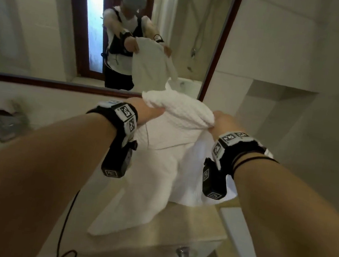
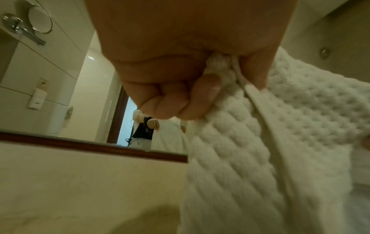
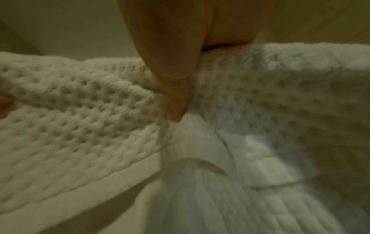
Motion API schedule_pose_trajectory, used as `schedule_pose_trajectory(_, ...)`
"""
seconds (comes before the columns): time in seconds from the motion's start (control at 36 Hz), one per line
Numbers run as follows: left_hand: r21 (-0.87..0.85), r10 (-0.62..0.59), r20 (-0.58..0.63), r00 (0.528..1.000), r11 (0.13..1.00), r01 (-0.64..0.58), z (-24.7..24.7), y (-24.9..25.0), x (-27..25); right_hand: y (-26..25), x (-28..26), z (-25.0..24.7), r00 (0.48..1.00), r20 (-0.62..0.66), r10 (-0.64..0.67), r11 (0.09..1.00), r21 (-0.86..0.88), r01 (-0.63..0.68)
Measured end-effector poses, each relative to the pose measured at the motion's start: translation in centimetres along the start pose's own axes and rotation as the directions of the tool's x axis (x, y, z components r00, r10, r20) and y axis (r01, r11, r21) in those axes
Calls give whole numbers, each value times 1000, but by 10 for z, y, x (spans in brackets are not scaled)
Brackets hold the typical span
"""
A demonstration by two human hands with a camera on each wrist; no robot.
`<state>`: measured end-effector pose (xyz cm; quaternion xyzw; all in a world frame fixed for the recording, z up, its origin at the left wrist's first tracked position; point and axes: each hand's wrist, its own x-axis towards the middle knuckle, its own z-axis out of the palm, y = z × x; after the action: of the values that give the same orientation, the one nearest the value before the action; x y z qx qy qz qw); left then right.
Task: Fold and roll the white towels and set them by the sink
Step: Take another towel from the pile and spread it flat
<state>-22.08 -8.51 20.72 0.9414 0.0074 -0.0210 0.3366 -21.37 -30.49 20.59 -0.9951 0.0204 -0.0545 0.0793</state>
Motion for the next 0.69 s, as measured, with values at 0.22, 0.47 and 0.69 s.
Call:
schedule_pose_trajectory(0.22,355,-230,308,923,928,113,47,-76,93,-11,80,109,868,497,-12,950,-266,165)
schedule_pose_trajectory(0.47,611,-510,298,807,752,249,87,-207,253,-34,182,164,885,464,-45,963,-214,161)
schedule_pose_trajectory(0.69,632,-402,281,872,761,147,88,-162,242,-13,194,217,819,572,34,996,-83,17)
